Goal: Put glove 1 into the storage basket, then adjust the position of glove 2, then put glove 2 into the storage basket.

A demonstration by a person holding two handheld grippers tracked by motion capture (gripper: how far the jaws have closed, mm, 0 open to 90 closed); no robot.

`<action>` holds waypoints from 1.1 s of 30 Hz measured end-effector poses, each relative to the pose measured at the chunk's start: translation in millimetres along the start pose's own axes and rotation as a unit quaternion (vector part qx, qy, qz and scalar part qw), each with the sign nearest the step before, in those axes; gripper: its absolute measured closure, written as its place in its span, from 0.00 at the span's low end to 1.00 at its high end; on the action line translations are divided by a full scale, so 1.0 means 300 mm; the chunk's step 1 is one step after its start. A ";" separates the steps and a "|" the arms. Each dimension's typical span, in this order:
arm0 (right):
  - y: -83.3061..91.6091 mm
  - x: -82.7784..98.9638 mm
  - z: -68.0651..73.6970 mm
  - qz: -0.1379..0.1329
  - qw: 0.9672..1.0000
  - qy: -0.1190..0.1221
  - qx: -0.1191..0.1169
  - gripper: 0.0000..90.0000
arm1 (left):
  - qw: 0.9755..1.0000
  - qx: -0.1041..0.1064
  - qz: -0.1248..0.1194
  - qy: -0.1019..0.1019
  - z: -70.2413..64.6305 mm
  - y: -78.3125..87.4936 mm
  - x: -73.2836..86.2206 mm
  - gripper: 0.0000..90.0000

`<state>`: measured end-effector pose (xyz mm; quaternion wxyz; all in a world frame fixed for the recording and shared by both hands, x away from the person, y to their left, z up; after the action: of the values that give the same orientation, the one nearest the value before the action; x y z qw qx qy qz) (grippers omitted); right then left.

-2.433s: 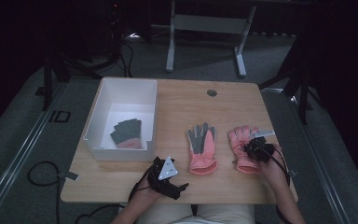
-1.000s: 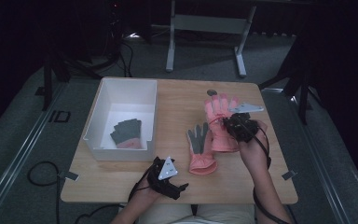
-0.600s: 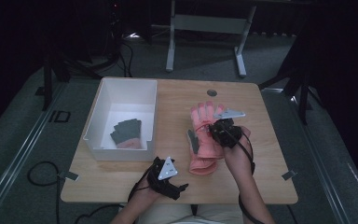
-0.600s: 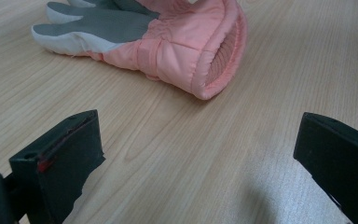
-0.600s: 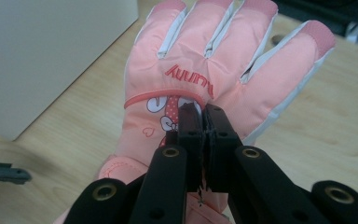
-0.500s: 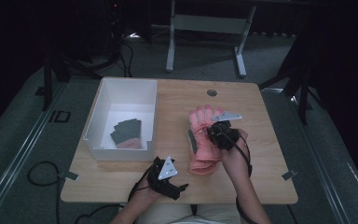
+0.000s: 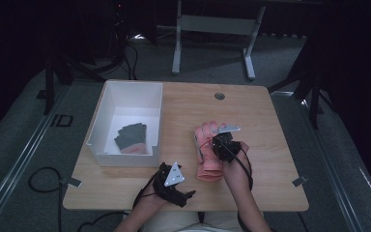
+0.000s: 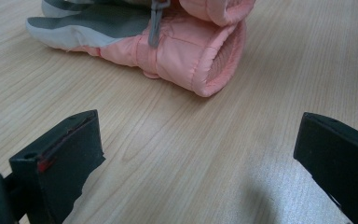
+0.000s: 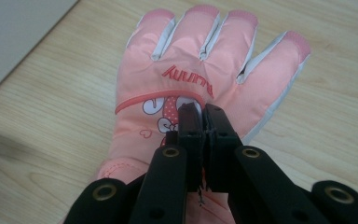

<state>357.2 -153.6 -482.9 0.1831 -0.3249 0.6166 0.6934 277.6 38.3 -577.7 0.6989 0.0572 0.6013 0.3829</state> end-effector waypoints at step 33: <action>0.108 -0.044 -0.119 -0.058 0.994 0.032 -0.090 0.74 | 0.999 -0.007 -0.023 0.034 0.035 0.044 -0.059 0.01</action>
<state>353.4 -192.0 -451.1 0.1731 -0.3973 0.5373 0.7235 281.0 40.7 -553.5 0.6869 0.0258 0.6233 0.3727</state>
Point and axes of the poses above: each handheld gripper's, and its own axes: y roughly backward along the jaws, x roughly out of its underside, z roughly to its left, the point moved 1 cm from there along -y, roughly forward along the jaws, and after that the axes turned 15 degrees about -y, right-handed, at the moved point
